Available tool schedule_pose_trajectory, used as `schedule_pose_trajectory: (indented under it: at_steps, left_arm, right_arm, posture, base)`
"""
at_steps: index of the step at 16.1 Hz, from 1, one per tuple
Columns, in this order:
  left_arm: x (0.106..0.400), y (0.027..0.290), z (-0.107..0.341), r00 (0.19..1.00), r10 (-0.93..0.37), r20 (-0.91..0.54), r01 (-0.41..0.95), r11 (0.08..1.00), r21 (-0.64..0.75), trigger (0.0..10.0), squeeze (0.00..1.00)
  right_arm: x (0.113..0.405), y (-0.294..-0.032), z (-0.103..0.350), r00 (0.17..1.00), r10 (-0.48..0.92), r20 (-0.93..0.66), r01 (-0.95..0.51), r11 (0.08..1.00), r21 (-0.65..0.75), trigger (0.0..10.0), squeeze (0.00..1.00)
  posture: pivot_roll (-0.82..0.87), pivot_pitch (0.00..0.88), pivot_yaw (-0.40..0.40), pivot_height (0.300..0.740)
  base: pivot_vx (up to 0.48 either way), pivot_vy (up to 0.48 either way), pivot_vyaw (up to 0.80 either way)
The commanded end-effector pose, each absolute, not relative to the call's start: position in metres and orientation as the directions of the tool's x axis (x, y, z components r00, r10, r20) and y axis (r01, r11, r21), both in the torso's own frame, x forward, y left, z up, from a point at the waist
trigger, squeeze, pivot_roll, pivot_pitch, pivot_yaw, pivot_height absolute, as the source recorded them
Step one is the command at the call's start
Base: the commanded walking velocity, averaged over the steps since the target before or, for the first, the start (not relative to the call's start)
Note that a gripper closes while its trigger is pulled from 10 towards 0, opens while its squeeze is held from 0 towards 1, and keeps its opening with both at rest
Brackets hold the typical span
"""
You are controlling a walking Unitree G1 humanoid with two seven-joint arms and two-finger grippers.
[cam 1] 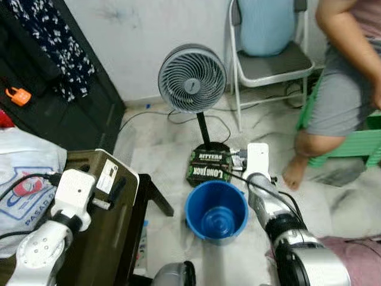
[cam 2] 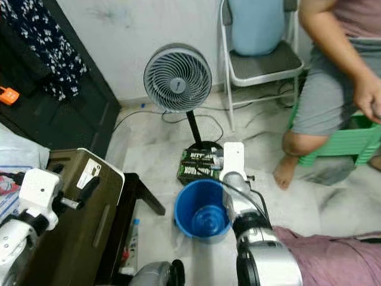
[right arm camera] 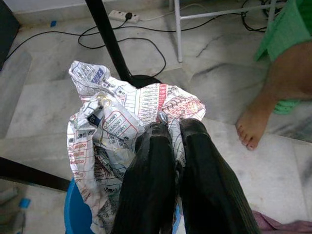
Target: Clean up the room
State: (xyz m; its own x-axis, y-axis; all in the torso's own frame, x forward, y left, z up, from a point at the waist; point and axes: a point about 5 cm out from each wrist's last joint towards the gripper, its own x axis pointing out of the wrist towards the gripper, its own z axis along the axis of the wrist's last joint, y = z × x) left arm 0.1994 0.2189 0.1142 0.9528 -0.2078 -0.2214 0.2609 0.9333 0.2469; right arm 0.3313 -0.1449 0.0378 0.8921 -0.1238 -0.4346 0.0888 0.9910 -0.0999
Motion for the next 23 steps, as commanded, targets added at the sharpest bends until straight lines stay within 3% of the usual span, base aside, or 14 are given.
schedule_pose_trajectory:
  at_steps: [1, 6, 13, 16, 23]
  left_arm:
    - [0.197, 0.228, 0.119, 0.956, -0.182, -0.230, 0.242, 0.932, 0.270, 10.0, 0.00]
    - [0.195, 0.235, 0.121, 0.954, -0.167, -0.248, 0.237, 0.928, 0.286, 10.0, 0.00]
    - [0.186, 0.242, 0.126, 0.954, -0.148, -0.259, 0.227, 0.924, 0.309, 10.0, 0.00]
    - [0.185, 0.243, 0.127, 0.953, -0.150, -0.264, 0.232, 0.921, 0.313, 10.0, 0.00]
    - [0.178, 0.250, 0.133, 0.944, -0.155, -0.290, 0.251, 0.910, 0.330, 10.0, 0.00]
  right_arm:
    - [0.337, -0.138, 0.043, 0.901, -0.119, -0.418, 0.096, 0.992, -0.077, 10.0, 0.00]
    - [0.349, -0.116, 0.059, 0.937, -0.048, -0.347, 0.056, 0.998, 0.014, 10.0, 0.00]
    - [0.350, -0.105, 0.062, 0.947, -0.013, -0.320, 0.012, 1.000, -0.003, 10.0, 0.00]
    - [0.355, -0.086, 0.076, 0.967, 0.084, -0.240, -0.058, 0.992, 0.110, 10.0, 0.00]
    - [0.336, -0.065, 0.052, 0.934, 0.101, -0.341, -0.056, 0.989, 0.140, 10.0, 0.00]
  posture:
    - [0.24, 0.116, 0.242, 0.740]
    - [0.24, 0.098, 0.239, 0.740]
    - [0.29, 0.101, 0.247, 0.740]
    - [0.29, 0.106, 0.252, 0.740]
    - [0.32, 0.149, 0.284, 0.740]
  base:
    - [0.000, 0.000, 0.00]
    - [0.000, 0.000, 0.00]
    - [0.000, 0.000, 0.00]
    - [0.000, 0.000, 0.00]
    - [0.000, 0.000, 0.00]
